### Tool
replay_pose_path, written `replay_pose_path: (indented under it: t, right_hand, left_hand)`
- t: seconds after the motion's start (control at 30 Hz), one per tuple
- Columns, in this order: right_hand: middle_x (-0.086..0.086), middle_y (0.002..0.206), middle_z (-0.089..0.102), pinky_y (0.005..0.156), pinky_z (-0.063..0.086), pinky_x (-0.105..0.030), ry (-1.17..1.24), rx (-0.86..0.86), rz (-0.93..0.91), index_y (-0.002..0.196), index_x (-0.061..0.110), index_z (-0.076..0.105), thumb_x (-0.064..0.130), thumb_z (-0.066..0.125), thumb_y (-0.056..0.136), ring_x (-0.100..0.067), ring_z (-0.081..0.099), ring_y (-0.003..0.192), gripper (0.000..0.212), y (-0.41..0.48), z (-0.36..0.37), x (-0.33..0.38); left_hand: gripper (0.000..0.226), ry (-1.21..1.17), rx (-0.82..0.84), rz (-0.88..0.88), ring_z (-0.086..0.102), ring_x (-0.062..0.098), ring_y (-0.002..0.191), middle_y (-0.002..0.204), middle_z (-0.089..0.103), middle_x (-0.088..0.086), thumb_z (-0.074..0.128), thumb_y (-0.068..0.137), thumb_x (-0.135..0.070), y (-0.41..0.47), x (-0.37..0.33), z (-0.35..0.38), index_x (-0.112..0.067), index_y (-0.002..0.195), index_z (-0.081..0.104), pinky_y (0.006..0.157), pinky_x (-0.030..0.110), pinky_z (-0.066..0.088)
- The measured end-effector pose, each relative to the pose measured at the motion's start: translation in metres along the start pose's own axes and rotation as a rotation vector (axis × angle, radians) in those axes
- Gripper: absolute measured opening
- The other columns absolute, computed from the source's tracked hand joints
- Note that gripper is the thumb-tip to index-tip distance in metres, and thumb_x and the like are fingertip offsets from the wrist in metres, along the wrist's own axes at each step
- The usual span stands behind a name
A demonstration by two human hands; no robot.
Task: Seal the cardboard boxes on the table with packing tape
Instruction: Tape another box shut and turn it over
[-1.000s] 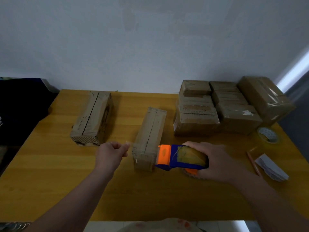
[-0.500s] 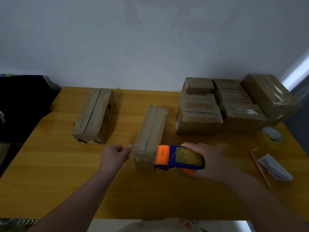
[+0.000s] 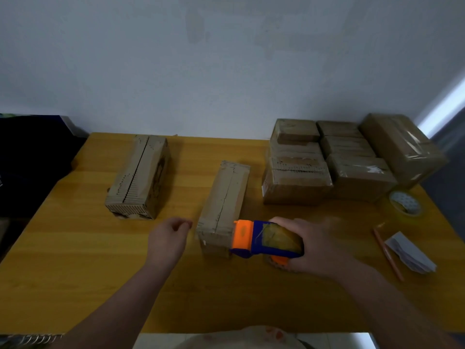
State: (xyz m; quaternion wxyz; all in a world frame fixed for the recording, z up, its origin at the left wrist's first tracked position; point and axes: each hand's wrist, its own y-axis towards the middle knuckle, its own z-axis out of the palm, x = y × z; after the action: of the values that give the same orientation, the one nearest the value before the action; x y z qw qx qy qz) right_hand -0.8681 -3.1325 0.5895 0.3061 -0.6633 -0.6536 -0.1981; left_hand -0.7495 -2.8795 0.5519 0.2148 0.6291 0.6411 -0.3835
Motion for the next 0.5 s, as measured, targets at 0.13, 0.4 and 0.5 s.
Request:
replay_pose_path:
  t: [0.13, 0.4, 0.5]
  right_hand:
    - [0.008, 0.110, 0.056, 0.084, 0.051, -0.032, -0.001, -0.003, 0.017, 0.106, 0.064, 0.038, 0.049, 0.070, 0.061, -0.005, 0.054, 0.098, 0.057, 0.001, 0.001, 0.003]
    - [0.015, 0.108, 0.054, 0.083, 0.053, -0.032, 0.045, -0.019, 0.000, 0.109, 0.063, 0.039, 0.043, 0.078, 0.066, -0.003, 0.054, 0.097, 0.062, 0.006, 0.011, 0.007]
    - [0.011, 0.115, 0.054, 0.086, 0.052, -0.032, 0.037, -0.020, 0.002, 0.111, 0.062, 0.034, 0.039, 0.081, 0.068, -0.003, 0.053, 0.102, 0.067, 0.005, 0.013, 0.009]
  left_hand:
    - [0.043, -0.203, 0.158, 0.113, 0.050, 0.011, 0.118, 0.130, 0.056, -0.003, 0.047, 0.097, -0.005, -0.017, -0.011, 0.004, -0.016, 0.139, 0.049, 0.102, 0.030, 0.040]
    - [0.094, 0.655, 0.247, 0.574, -0.012, 0.014, 0.146, 0.155, -0.018, -0.009, 0.057, 0.092, -0.028, -0.019, -0.017, 0.001, -0.022, 0.150, -0.015, 0.118, 0.034, -0.001]
    - [0.091, 0.837, 0.364, 0.722, -0.024, 0.009, 0.141, 0.145, -0.031, -0.011, 0.053, 0.092, -0.026, -0.015, -0.016, 0.004, -0.023, 0.149, -0.019, 0.112, 0.032, -0.019]
